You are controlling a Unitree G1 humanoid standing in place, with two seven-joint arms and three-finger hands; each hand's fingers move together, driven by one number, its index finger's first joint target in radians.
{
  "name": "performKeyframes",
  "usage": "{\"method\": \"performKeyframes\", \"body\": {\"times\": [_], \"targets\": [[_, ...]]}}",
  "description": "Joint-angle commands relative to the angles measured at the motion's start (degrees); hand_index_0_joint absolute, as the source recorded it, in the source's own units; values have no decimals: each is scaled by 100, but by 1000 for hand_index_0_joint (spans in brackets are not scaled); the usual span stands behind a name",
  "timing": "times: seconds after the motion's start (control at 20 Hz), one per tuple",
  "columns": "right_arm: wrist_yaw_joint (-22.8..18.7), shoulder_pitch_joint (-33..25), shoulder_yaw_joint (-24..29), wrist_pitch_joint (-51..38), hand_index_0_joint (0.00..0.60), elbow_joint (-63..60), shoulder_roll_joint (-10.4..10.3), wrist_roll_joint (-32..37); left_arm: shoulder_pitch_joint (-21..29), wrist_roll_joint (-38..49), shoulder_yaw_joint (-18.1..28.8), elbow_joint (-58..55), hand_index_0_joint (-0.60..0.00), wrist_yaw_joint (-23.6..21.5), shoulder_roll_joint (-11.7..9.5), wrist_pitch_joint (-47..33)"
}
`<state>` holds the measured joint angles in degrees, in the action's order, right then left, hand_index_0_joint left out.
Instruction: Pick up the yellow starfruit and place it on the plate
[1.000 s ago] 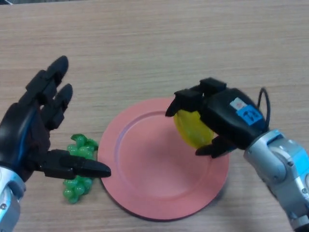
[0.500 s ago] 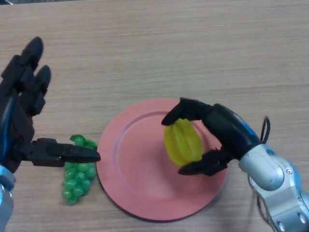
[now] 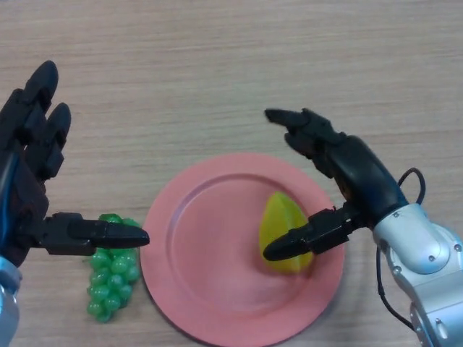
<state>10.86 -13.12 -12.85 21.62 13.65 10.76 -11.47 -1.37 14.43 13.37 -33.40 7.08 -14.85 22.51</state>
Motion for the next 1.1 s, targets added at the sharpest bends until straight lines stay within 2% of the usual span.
{"method": "performKeyframes", "body": {"times": [0.05, 0.2, 0.3, 0.4, 0.45, 0.55, 0.65, 0.75, 0.85, 1.0, 1.1], "targets": [[-36, -192, 512, -261, 0, 677, 13, 309, 243, -72, 305, -348, 0, -83, -166, -628], [-67, -236, 947, 158, 0, 1215, 13, 684, 379, -93, 212, -355, 0, -119, -204, -548], [-118, -250, 1233, 345, 0, 1581, 87, 969, 501, -62, 135, -304, 0, -132, -231, -555], [-291, -157, 1443, 417, 0, 1900, 224, 1289, 622, -128, 71, -184, 0, -191, -254, -752], [-320, 21, 1611, 367, 0, 2136, 359, 1387, 687, -7, 89, -182, 0, -191, -277, -753], [-301, 317, 1876, 298, 0, 2472, 488, 1420, 735, 194, 90, -199, 0, -173, -306, -742], [-371, 480, 2028, 458, 0, 2852, 534, 1467, 746, 158, 14, -79, 0, -112, -293, -1085], [-457, 590, 1980, 425, 0, 3094, 518, 1390, 805, 14, -19, 161, 0, 16, -330, -1468], [-443, 657, 1894, 155, 0, 2983, 472, 1253, 824, 12, 77, 196, 0, 114, -390, -1475], [-453, 662, 1825, -10, 0, 2768, 385, 1355, 849, 12, 100, 159, 0, -50, -393, -1430], [-562, 583, 1834, 153, 0, 2849, 399, 1495, 855, -144, -88, 41, 0, -167, -340, -1360]]}}
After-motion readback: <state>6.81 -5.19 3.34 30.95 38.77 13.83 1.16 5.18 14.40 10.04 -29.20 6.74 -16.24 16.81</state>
